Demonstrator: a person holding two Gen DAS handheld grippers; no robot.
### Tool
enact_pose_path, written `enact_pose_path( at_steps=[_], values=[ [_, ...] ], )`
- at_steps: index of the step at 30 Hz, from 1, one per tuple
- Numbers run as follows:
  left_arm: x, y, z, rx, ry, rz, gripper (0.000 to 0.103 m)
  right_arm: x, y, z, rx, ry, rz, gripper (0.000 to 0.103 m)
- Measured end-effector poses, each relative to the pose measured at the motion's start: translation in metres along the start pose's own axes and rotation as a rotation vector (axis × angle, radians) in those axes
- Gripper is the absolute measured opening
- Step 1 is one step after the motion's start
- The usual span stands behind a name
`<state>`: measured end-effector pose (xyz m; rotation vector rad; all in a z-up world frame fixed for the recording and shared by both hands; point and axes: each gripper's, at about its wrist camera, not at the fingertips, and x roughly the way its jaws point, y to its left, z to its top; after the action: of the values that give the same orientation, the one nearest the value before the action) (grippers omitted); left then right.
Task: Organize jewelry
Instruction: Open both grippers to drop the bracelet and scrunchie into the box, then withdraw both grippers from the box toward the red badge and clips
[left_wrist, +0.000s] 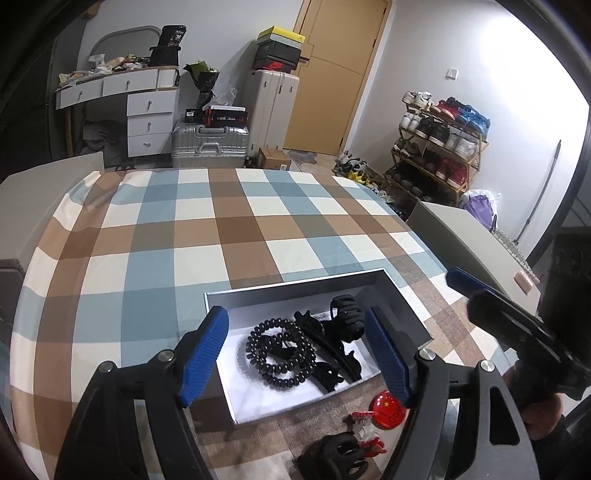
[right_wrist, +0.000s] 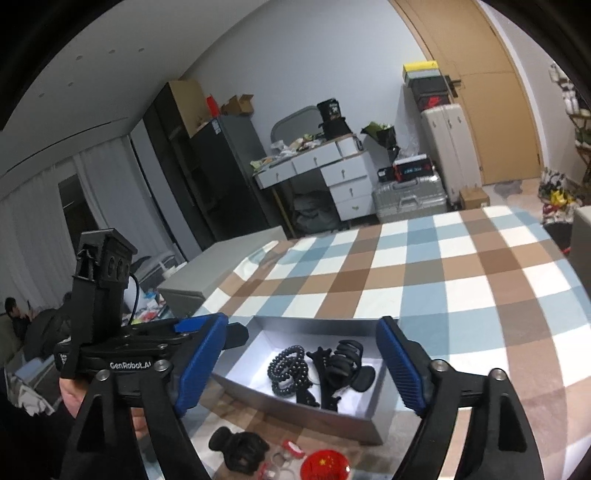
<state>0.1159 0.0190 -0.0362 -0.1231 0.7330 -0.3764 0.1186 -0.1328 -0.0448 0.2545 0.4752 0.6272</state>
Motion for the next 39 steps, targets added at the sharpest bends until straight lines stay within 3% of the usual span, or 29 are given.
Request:
enact_pose_path(
  at_steps=[8,12,23,27,33,39],
  values=[
    [-0.013,-0.005,-0.009,-0.002,-0.01,0.046,0.073,-0.022,0.01,-0.009,-0.049,-0.024,-0.055,0.096],
    [-0.022,-0.007,-0.015,-0.009,-0.036,0.072,0.082,-0.029,0.013,-0.014,-0.054,-0.027,-0.068,0.099],
    [-0.036,-0.01,-0.036,-0.029,-0.067,0.136,0.091,-0.044,0.024,-0.04,-0.094,-0.012,-0.116,0.102],
    [-0.038,-0.014,-0.051,-0.009,-0.077,0.171,0.098,-0.042,0.025,-0.05,-0.118,0.022,-0.136,0.102],
    [-0.038,-0.014,-0.073,-0.012,-0.047,0.173,0.099,-0.032,0.024,-0.064,-0.143,0.133,-0.186,0.102],
    [-0.035,-0.011,-0.09,-0.027,-0.004,0.186,0.099,-0.025,0.016,-0.074,-0.104,0.191,-0.196,0.101]
  ],
)
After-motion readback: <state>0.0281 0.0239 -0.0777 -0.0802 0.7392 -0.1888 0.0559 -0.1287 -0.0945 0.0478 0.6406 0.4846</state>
